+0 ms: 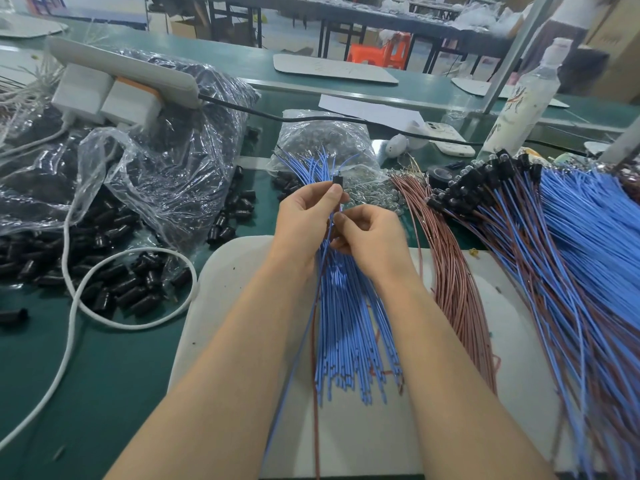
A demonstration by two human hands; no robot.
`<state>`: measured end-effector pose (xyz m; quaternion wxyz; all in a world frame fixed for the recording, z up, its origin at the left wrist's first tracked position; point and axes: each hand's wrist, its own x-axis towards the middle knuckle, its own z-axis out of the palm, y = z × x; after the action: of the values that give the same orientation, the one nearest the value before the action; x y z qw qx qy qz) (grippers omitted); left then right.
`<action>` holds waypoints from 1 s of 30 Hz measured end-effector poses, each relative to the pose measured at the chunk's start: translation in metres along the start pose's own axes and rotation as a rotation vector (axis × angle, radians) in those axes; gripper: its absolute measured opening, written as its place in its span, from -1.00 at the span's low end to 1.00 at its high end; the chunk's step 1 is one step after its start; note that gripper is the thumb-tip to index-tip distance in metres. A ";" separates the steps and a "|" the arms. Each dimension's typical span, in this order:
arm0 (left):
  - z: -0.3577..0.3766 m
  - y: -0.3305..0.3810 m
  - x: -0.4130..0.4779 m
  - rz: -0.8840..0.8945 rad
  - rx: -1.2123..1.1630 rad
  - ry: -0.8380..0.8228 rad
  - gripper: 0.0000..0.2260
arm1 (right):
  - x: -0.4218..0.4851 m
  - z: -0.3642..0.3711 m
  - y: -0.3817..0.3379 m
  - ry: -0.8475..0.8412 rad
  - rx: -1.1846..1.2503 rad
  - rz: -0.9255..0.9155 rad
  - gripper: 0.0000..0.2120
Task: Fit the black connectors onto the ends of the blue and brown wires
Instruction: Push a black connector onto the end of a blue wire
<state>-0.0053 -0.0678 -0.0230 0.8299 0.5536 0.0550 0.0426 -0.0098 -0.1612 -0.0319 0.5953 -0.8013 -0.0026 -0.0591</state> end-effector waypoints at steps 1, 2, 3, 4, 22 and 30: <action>0.000 0.000 0.000 0.006 -0.002 0.006 -0.89 | 0.000 0.000 0.000 -0.002 0.002 0.002 -0.81; 0.000 0.000 0.000 0.012 -0.006 0.013 -0.89 | -0.001 0.001 0.000 -0.007 0.000 0.004 -0.81; 0.000 0.000 0.000 0.015 -0.008 0.019 -0.89 | -0.001 0.001 0.000 -0.013 -0.003 0.007 -0.81; 0.000 0.000 0.001 0.018 -0.009 0.025 -0.90 | -0.001 0.002 0.000 -0.020 -0.003 0.009 -0.81; -0.001 -0.004 0.002 0.183 0.238 -0.052 -0.87 | 0.002 0.001 -0.001 0.064 -0.025 -0.004 -0.94; 0.001 -0.007 0.003 0.259 0.377 -0.065 -0.84 | 0.002 -0.001 0.001 0.123 -0.045 -0.031 -0.90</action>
<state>-0.0024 -0.0711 -0.0296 0.7005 0.7025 -0.0362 0.1200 -0.0076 -0.1626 -0.0328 0.5750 -0.8093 0.0232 -0.1176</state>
